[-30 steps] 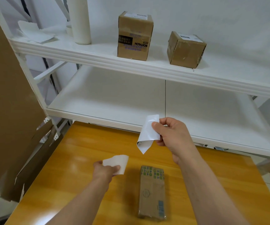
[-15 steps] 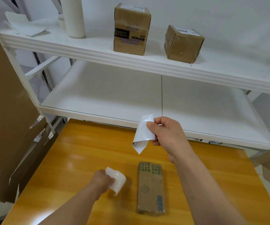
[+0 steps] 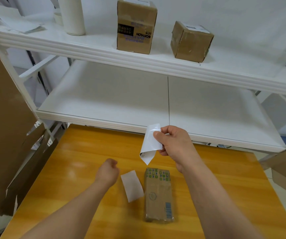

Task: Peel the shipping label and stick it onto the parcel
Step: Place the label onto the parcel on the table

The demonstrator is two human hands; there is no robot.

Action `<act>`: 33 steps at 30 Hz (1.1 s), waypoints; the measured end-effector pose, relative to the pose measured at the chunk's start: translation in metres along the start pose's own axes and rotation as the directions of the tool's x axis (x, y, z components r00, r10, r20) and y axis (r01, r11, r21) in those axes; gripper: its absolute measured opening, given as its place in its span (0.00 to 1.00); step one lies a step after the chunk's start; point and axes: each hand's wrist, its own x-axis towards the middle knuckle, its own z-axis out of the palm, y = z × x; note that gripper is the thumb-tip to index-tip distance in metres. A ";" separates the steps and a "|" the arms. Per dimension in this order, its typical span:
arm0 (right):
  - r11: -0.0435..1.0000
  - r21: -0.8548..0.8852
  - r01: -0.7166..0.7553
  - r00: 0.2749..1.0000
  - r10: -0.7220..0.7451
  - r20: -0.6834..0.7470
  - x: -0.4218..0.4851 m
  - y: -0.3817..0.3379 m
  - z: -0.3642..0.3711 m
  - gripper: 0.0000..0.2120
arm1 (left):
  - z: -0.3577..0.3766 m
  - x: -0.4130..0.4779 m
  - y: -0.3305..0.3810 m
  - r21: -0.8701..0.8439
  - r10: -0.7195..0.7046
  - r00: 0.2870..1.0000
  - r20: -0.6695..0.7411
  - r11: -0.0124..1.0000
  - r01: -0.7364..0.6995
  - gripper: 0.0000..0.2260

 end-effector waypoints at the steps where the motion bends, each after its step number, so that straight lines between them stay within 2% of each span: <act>1: 1.000 -0.008 -0.006 1.000 0.006 -0.002 0.001 0.001 0.000 0.05 | -0.001 -0.003 0.011 -0.065 0.075 0.997 -0.016 0.995 -0.076 0.13; 4: 0.999 -0.021 -0.024 1.000 0.023 -0.019 0.003 0.005 0.000 0.04 | -0.006 -0.020 0.050 -0.225 0.291 0.952 -0.094 0.925 -0.305 0.11; 7: 0.999 -0.022 -0.036 0.998 0.035 -0.049 0.006 0.007 -0.003 0.04 | -0.019 -0.044 0.088 -0.249 0.491 0.858 -0.148 0.821 -0.513 0.16; 10: 0.999 -0.009 -0.050 0.995 0.049 -0.084 0.009 0.008 -0.007 0.04 | -0.029 -0.065 0.113 -0.124 0.658 0.748 -0.083 0.738 -0.663 0.22; 13: 0.998 0.026 -0.056 0.992 0.059 -0.110 0.010 0.009 -0.011 0.05 | -0.029 -0.078 0.126 0.072 0.758 0.652 -0.020 0.652 -0.755 0.23; 17: 0.993 0.089 -0.075 0.991 0.084 -0.104 0.008 0.009 -0.017 0.05 | -0.017 -0.080 0.130 0.309 0.840 0.539 -0.062 0.530 -0.790 0.20; 20: 0.990 0.116 -0.080 0.992 0.091 -0.091 0.007 0.008 -0.020 0.07 | -0.011 -0.080 0.132 0.335 0.855 0.503 -0.128 0.515 -0.789 0.13; 25: 0.986 0.140 -0.092 0.994 0.100 -0.052 -0.004 0.002 -0.024 0.19 | -0.012 -0.085 0.141 0.291 0.806 0.533 -0.258 0.591 -0.753 0.06; 27: 0.986 0.134 -0.101 0.994 0.107 -0.035 -0.007 0.000 -0.025 0.23 | -0.014 -0.087 0.144 0.212 0.753 0.586 -0.299 0.651 -0.729 0.06; 28: 0.985 0.134 -0.108 0.993 0.113 -0.031 -0.008 0.000 -0.026 0.24 | -0.015 -0.088 0.146 0.108 0.702 0.637 -0.319 0.695 -0.711 0.05; 30: 0.984 0.132 -0.121 0.991 0.127 -0.036 -0.009 0.000 -0.028 0.25 | -0.019 -0.090 0.153 -0.225 0.535 0.784 -0.314 0.760 -0.609 0.05; 31: 0.983 0.132 -0.125 0.990 0.132 -0.041 -0.008 0.001 -0.029 0.24 | -0.021 -0.091 0.156 -0.383 0.449 0.848 -0.282 0.758 -0.529 0.04; 33: 0.985 0.120 -0.124 0.990 0.131 -0.046 -0.007 0.004 -0.031 0.20 | -0.026 -0.090 0.160 -0.562 0.331 0.918 -0.218 0.726 -0.395 0.03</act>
